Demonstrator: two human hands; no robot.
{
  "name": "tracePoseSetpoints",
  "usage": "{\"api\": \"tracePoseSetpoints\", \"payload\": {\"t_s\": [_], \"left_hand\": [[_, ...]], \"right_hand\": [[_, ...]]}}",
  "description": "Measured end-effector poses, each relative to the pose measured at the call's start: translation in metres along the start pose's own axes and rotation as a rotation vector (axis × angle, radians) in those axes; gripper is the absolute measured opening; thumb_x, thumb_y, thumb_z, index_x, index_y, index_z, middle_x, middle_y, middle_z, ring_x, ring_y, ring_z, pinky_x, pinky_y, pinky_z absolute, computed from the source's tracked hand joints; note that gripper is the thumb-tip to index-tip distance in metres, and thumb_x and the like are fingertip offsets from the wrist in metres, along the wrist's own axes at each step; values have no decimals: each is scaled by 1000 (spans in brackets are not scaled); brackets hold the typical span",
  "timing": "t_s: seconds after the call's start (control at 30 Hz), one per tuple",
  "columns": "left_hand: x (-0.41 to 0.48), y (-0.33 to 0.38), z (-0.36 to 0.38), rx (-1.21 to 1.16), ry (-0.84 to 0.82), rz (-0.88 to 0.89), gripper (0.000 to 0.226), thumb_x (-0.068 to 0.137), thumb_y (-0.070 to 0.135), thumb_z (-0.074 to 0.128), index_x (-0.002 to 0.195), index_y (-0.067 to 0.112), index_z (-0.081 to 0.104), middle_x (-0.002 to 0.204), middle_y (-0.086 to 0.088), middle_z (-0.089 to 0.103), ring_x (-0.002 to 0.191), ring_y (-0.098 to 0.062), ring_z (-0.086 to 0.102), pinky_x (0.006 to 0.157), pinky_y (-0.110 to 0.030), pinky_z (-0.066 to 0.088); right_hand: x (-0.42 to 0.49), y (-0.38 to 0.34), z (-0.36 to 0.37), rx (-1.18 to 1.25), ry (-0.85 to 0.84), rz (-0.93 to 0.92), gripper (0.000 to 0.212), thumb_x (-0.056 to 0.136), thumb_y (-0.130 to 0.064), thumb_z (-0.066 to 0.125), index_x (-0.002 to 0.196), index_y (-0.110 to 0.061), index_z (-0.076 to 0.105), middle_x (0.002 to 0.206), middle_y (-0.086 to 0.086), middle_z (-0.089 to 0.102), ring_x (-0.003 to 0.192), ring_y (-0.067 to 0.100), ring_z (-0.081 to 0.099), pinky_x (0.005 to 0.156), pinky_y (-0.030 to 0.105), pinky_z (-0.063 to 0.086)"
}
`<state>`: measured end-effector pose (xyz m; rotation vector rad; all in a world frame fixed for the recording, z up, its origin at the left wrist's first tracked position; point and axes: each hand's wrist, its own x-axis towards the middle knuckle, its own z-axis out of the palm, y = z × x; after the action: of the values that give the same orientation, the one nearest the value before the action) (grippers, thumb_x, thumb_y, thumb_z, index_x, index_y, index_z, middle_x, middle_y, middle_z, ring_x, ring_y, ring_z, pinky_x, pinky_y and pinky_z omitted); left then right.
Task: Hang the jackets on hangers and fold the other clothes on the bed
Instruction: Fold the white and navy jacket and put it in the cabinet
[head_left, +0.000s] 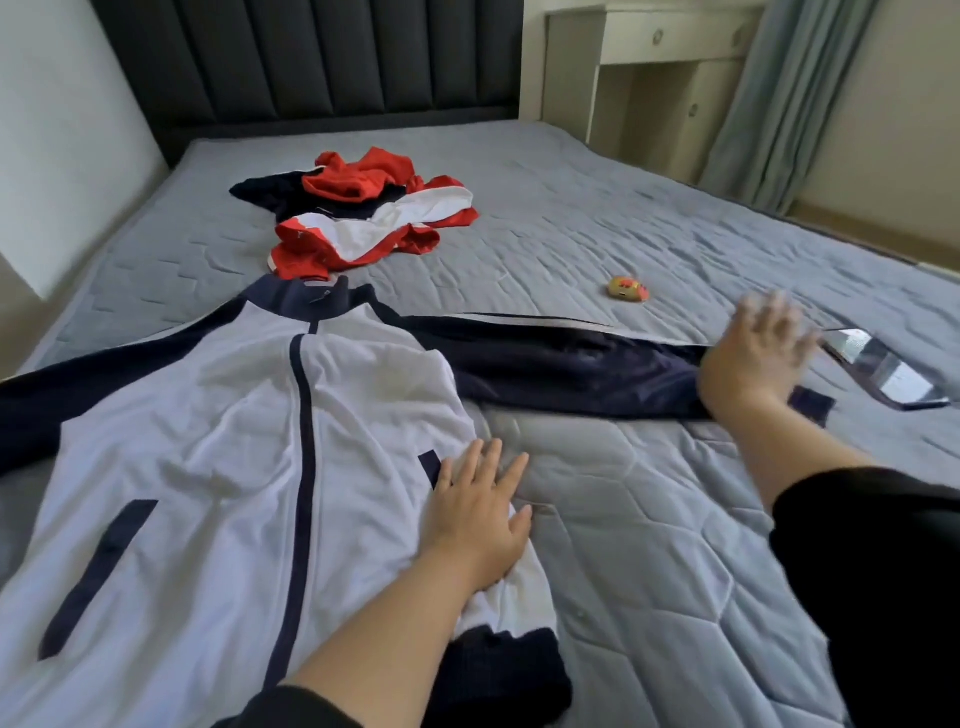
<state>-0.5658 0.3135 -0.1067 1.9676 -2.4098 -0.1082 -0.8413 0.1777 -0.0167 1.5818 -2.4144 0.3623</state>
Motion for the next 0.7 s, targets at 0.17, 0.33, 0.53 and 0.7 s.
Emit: {"api": "tracePoseSetpoints", "payload": {"t_s": [0.17, 0.33, 0.53, 0.7], "left_hand": [[-1, -1, -3, 4, -42, 5, 62, 98, 49, 19, 152, 31, -7, 160, 0, -12, 146, -18, -16, 119, -43, -3], [-6, -5, -15, -167, -135, -21, 73, 99, 51, 23, 149, 20, -20, 159, 0, -19, 146, -15, -18, 120, -37, -6], [-36, -7, -29, -354, -265, -18, 75, 100, 43, 33, 151, 10, -10, 159, -1, -16, 146, -12, -14, 120, -32, -4], [-76, -23, -36, -451, -267, 73, 68, 99, 38, 40, 152, 7, 11, 160, -5, 8, 147, -16, 4, 120, -30, 8]], "right_hand": [[-57, -20, 46, -2, -314, -271, 53, 101, -33, 25, 151, -17, 17, 160, 9, 10, 147, 28, 4, 117, 52, 4], [-103, -38, 45, 99, -451, -191, 54, 101, -33, 16, 153, -17, 11, 161, 6, 4, 148, 24, 1, 117, 50, 2], [-162, -62, 20, 325, -594, -171, 55, 100, -39, 22, 150, -16, 21, 159, 6, 16, 145, 23, 13, 115, 52, 11], [-201, -84, -22, 552, -764, -79, 48, 101, -38, 32, 128, -5, 52, 133, 16, 52, 121, 33, 48, 102, 38, 36]]}}
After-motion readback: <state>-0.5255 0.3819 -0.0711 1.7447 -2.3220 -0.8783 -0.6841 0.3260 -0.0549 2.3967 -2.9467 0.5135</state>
